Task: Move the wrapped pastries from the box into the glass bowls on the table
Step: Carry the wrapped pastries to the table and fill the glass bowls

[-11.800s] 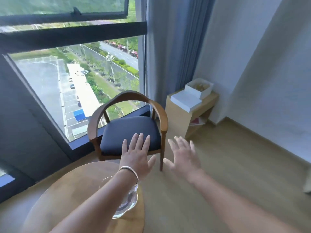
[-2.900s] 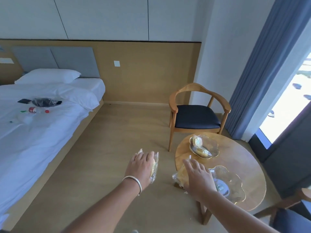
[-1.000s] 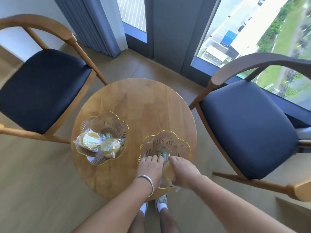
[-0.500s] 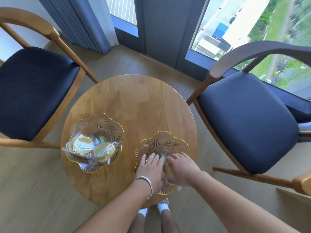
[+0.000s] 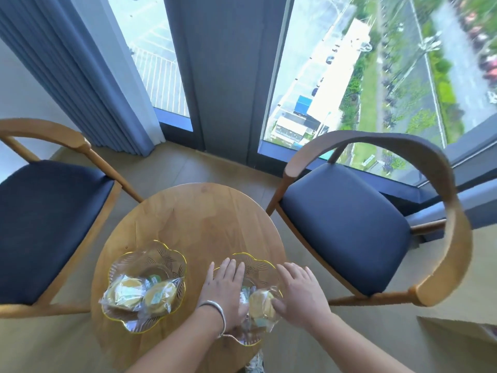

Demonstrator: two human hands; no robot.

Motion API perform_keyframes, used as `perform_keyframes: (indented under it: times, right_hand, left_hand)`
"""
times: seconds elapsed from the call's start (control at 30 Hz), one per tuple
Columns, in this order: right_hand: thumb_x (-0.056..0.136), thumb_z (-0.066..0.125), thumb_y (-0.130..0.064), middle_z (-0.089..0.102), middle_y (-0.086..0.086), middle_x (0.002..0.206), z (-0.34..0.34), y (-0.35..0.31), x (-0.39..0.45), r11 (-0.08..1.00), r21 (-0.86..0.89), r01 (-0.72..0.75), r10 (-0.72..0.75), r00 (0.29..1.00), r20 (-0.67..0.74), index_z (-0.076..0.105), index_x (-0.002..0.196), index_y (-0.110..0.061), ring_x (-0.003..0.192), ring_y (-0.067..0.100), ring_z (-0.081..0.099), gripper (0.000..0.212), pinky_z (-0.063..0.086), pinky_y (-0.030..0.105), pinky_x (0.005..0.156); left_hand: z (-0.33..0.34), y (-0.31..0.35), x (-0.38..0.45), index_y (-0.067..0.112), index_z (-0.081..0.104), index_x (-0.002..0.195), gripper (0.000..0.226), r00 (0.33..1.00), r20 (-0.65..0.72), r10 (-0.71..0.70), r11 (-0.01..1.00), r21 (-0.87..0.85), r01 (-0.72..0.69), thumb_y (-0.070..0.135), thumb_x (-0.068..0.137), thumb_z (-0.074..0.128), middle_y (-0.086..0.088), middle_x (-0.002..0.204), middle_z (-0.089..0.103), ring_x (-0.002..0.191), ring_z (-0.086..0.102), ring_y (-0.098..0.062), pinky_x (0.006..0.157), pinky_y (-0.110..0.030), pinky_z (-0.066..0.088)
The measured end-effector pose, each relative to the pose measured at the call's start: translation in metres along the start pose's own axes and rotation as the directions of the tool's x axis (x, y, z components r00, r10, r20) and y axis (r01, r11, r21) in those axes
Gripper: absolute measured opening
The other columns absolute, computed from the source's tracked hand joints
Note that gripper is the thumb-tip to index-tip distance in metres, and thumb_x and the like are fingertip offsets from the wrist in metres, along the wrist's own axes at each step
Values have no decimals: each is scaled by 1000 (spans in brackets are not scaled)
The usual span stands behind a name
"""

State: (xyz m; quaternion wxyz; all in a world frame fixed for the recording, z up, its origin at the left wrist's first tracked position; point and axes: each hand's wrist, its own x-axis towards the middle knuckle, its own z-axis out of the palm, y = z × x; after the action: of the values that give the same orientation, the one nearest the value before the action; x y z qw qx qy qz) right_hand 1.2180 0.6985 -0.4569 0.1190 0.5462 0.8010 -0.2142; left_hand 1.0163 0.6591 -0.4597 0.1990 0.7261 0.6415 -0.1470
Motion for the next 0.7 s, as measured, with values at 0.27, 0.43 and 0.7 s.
perform_keyframes:
  times: [0.27,0.43,0.7]
  right_hand:
    - [87,49,-63,20,-3,161,-76,32,-56,970,38,-241,244,956,-162,19,153,-31,148,16,14,79,4,41,121]
    - [89,50,-62,23,-1,160,-112,70,-110,915,111,-388,404,867,-292,22,153,-30,148,16,15,77,5,40,121]
    - [90,48,-59,17,0,162,-139,145,-221,801,253,-543,598,712,-368,18,153,-31,148,14,10,76,2,41,120]
  left_hand:
    - [-90,43,21,17,-8,150,84,968,-162,191,976,132,-171,61,91,34,-6,160,-2,145,-9,-23,114,-52,-7]
    - [-129,104,33,19,-5,150,84,904,-249,347,932,204,-301,60,90,36,-5,160,1,146,-6,-23,114,-51,-5]
    - [-165,239,20,18,-8,150,86,773,-272,574,811,324,-488,60,89,35,-5,160,-1,145,-8,-23,114,-51,-7]
